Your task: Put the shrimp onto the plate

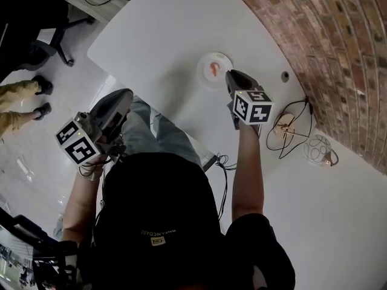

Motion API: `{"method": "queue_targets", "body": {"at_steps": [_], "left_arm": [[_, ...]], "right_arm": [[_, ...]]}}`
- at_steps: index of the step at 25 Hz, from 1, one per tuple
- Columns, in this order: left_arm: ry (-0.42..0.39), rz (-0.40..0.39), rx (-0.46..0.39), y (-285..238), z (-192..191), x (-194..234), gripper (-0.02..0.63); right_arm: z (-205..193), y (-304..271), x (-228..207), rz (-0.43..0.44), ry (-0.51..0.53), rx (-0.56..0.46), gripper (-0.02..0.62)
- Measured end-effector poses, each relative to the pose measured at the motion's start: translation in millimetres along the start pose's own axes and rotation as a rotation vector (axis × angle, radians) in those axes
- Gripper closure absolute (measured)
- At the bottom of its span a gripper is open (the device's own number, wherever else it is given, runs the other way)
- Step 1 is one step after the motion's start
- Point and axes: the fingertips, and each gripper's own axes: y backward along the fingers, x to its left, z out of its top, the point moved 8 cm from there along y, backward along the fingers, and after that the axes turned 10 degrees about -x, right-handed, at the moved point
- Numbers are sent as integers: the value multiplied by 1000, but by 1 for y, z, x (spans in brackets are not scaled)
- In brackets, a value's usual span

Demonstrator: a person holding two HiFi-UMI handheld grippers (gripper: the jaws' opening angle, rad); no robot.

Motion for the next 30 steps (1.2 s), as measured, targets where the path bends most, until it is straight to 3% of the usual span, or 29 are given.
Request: {"method": "queue_targets", "body": {"at_steps": [15, 23, 30], "left_arm": [[-104, -267, 171, -72, 15, -58, 603], [-131, -373, 274, -103, 4, -85, 603], [-168, -445, 302, -123, 5, -109, 603]], "right_arm": [[50, 168, 35, -152, -24, -495, 552], [40, 244, 50, -272, -31, -729, 553], [21, 283, 65, -333, -43, -843, 554]]}}
